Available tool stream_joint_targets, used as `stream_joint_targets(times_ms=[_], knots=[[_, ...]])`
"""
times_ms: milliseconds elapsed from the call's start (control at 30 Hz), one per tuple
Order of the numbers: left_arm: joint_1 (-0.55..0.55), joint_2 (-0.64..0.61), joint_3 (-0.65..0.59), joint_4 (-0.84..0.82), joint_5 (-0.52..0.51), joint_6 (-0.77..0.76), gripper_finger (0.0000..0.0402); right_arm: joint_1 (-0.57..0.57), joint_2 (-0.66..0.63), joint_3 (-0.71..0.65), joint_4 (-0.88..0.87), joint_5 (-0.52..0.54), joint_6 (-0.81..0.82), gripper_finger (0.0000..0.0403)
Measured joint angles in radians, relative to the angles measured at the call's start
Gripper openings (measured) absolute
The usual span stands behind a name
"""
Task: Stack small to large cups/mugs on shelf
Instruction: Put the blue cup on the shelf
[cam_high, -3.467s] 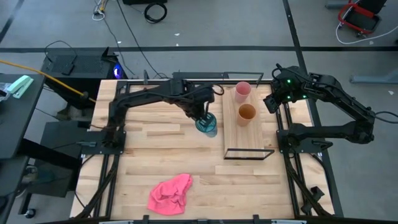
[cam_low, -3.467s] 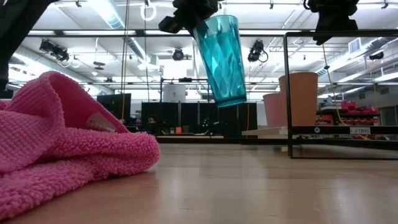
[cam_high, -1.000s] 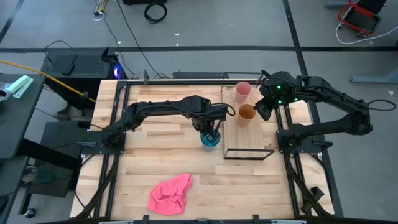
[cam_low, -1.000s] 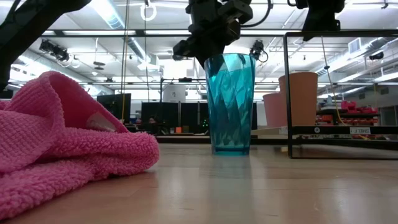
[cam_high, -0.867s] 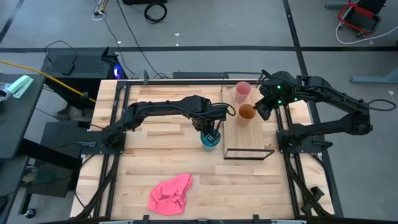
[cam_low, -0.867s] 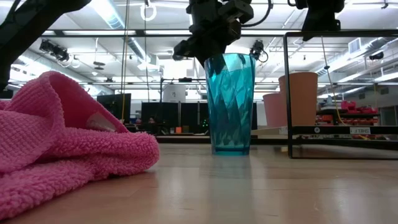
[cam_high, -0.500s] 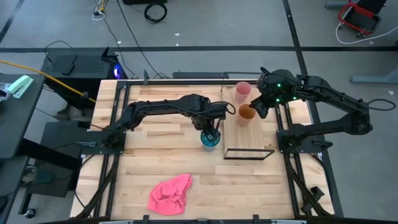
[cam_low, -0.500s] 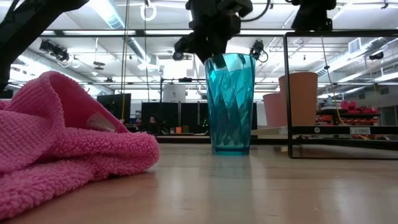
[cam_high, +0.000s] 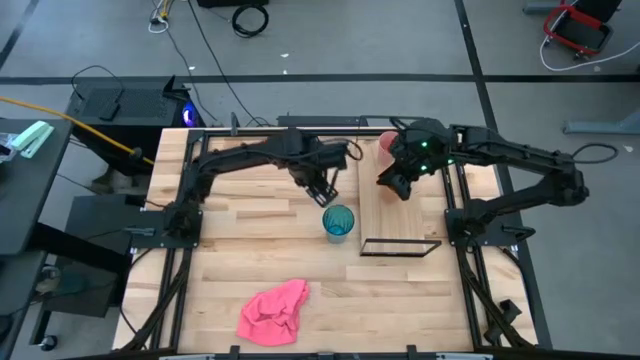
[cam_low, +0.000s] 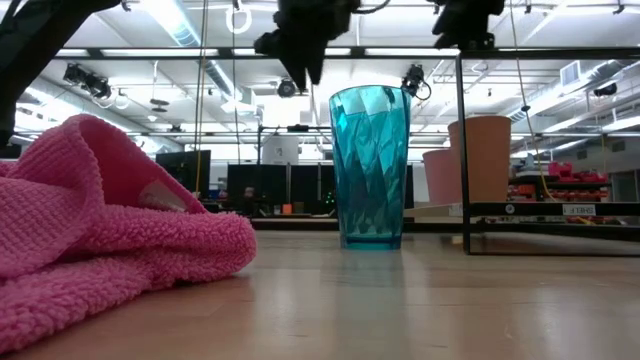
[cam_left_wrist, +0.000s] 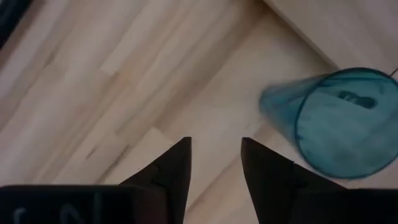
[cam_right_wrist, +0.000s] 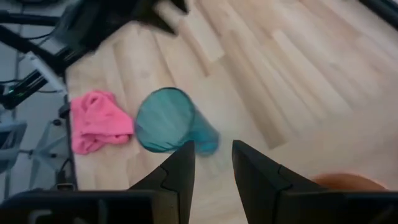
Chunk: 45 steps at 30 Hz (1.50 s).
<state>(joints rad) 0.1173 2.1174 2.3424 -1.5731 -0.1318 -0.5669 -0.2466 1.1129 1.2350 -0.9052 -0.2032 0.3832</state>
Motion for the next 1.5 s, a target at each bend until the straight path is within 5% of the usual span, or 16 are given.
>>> stream_joint_targets(times_ms=[667, 1100, 1500], knots=[[0.354, -0.088, -0.067, 0.003, -0.006, 0.186, 0.0111, 0.093, 0.123, 0.033, 0.084, -0.008, 0.045, 0.0115], [0.402, -0.412, -0.605, 0.079, 0.008, 0.076, 0.0100, 0.107, 0.302, 0.165, -0.013, -0.008, -0.018, 0.0115], [0.320, -0.584, -0.865, 0.210, 0.008, -0.057, 0.0094, 0.159, 0.437, 0.166, -0.035, 0.010, -0.026, 0.0115]])
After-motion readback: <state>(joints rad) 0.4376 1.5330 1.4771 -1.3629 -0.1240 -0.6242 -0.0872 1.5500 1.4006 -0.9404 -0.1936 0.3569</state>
